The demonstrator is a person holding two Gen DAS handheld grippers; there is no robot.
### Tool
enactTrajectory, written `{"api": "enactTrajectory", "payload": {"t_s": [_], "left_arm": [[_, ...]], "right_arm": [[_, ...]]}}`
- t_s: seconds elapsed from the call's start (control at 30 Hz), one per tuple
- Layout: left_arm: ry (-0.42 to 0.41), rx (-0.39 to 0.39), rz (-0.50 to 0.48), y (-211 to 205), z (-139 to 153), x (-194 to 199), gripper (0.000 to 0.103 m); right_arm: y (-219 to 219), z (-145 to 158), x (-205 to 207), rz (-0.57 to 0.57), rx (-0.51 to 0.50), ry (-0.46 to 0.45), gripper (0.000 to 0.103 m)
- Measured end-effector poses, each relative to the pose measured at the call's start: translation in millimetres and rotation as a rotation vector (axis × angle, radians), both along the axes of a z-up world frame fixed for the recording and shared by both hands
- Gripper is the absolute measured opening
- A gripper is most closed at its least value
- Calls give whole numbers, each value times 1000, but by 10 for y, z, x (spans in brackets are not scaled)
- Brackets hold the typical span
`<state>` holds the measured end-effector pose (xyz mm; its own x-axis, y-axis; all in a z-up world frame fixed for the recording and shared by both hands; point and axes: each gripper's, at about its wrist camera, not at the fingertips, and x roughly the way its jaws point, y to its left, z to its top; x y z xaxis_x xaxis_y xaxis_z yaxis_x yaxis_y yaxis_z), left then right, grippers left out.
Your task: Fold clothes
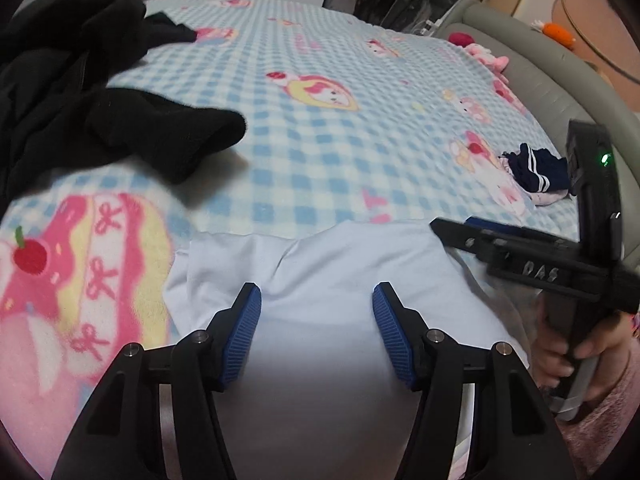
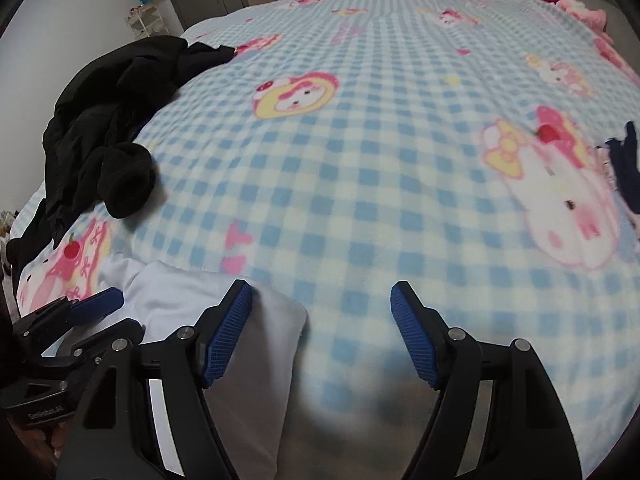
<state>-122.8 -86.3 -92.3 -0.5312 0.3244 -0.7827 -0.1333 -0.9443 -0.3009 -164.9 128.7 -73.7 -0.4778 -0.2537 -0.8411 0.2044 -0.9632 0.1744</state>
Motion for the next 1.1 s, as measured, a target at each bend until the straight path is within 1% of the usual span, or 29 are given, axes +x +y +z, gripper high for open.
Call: {"api": "enactTrajectory", "payload": {"t_s": [0.07, 0.17, 0.2, 0.23, 0.27, 0.3, 0.33, 0.4, 0.43, 0.47, 0.53, 0.6, 0.67, 0.73, 0.77, 0.8, 0.87, 0.9, 0.97, 1.03, 1.07, 1.1], "left_arm": [[-5, -3, -2, 15, 4, -16, 61], [-2, -36, -16, 85, 4, -23, 61], [2, -49, -17, 105, 8, -16, 61], [6, -56, -18, 113, 14, -15, 61], [6, -50, -17, 92, 20, -20, 61], [5, -36, -14, 64, 21, -17, 61], [4, -21, -12, 36, 25, -15, 61], [6, 12, -10, -18, 42, -18, 61], [6, 30, -6, -50, 57, -5, 61], [4, 43, -1, -75, 65, 9, 61], [-11, 53, 10, -101, 58, 49, 61], [-35, 48, 22, -108, 32, 103, 61], [-42, 36, 31, -77, 19, 167, 61], [-36, 15, 22, -51, 24, 193, 61], [-36, 11, 17, -44, 24, 193, 61], [-38, 10, 12, -45, 22, 191, 61], [-39, 5, 7, -43, 14, 177, 61], [-38, 2, 7, -43, 16, 177, 61], [-28, 3, 10, -62, 35, 186, 61], [7, 19, 40, -131, 118, 233, 60], [44, 19, 78, -191, 194, 281, 60], [84, 9, 122, -262, 265, 331, 61]], "right_arm": [[-42, -65, 30, 14, 28, 13, 74], [-31, -131, 63, 17, 84, 28, 78], [7, -133, 65, -3, 120, 33, 78], [54, -134, 63, -46, 185, 44, 78], [104, -152, 50, -92, 273, 48, 66], [175, -187, 37, -131, 349, 45, 61], [283, -184, 37, -136, 294, 32, 61], [472, -100, 53, -153, 106, -2, 63], [493, -53, 49, -126, 21, -18, 67], [468, -19, 40, -91, -28, -30, 71], [339, 32, 24, -30, -35, -25, 76], [175, 12, -20, 6, 35, -18, 76], [96, -37, -80, 24, 31, -41, 76], [81, -17, -90, 66, -48, -58, 68], [50, 10, -52, 99, -58, -50, 62], [19, 37, -13, 131, -63, -42, 61], [-39, 84, 100, 167, -11, -20, 61], [-42, 103, 152, 178, -5, -21, 61], [-16, 140, 238, 196, -33, -26, 61], [44, 168, 308, 202, -114, -47, 68], [61, 155, 324, 188, -141, -55, 74], [79, 118, 325, 177, -167, -64, 76]]}}
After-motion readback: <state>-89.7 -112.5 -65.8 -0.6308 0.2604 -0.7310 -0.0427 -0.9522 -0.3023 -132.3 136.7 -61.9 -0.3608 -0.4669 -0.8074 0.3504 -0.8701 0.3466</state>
